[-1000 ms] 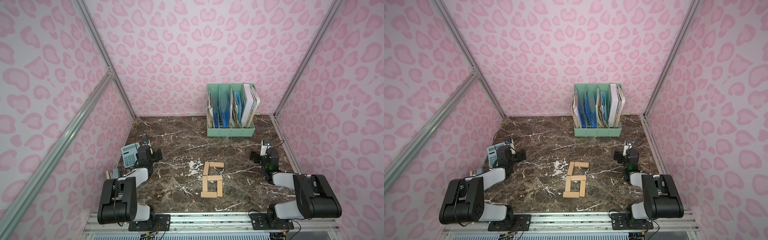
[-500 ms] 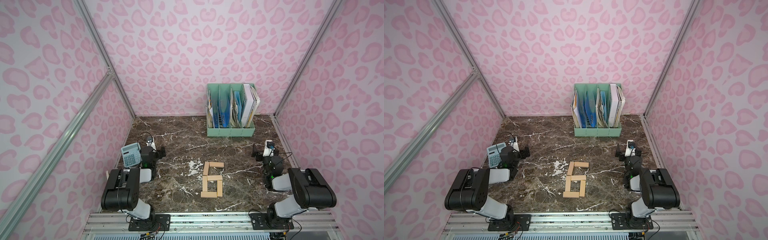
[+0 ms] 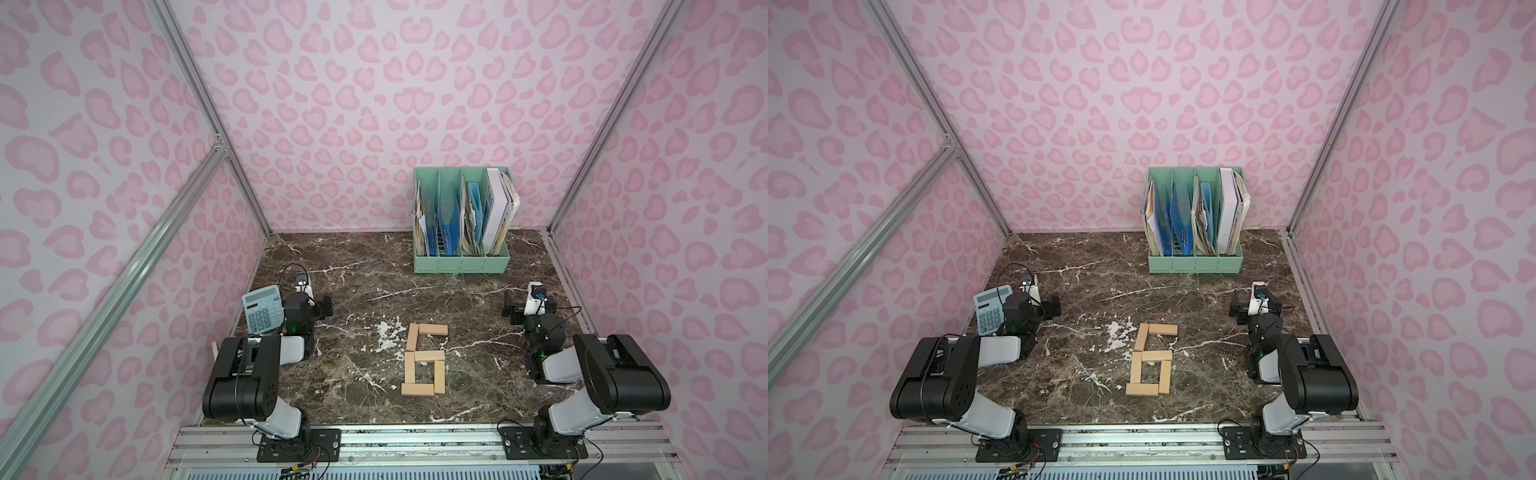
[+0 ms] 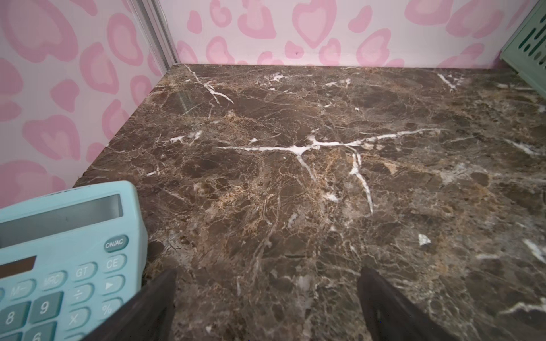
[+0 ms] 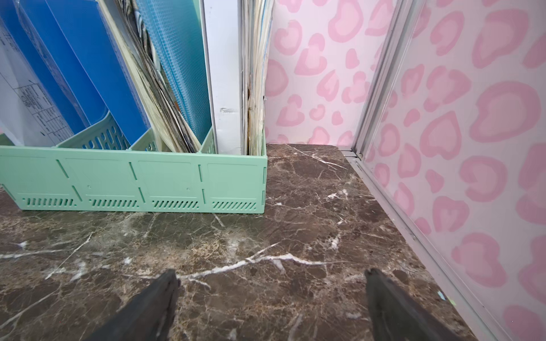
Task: Assemble the number 6 with building blocks
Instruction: Reset both arms
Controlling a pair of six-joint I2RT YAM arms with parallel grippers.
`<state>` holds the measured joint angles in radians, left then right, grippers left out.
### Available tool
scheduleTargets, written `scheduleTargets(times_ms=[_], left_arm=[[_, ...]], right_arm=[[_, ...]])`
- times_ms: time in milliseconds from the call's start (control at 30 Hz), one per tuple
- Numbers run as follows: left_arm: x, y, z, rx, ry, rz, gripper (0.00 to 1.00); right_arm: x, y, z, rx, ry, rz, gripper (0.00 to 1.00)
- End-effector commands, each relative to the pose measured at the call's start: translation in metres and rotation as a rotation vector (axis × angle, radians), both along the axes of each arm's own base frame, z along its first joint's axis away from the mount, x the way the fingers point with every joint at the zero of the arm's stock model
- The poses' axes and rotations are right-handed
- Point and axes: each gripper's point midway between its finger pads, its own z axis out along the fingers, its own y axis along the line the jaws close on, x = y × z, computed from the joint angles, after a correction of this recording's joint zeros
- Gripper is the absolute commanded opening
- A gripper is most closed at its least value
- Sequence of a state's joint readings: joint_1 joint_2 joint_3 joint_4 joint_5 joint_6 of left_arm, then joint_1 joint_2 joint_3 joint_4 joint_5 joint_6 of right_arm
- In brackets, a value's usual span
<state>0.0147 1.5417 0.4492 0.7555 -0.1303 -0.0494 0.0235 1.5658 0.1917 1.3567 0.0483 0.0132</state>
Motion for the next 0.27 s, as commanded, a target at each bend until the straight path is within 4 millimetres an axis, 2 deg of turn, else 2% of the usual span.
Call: scheduleTargets(times_ms=[0, 233], left_arm=[[-0.0015, 0.0019, -0.0012, -0.008, 0.012, 0.015, 0.99], [-0.0011, 0.0020, -0.0005, -0.007, 0.010, 0.015, 0.99]], right_arm=[[0.0020, -0.0011, 0.0056, -0.005, -0.022, -0.002, 1.00], [0.0029, -0.0027, 0.0054, 0.019, -0.018, 0.026, 1.00]])
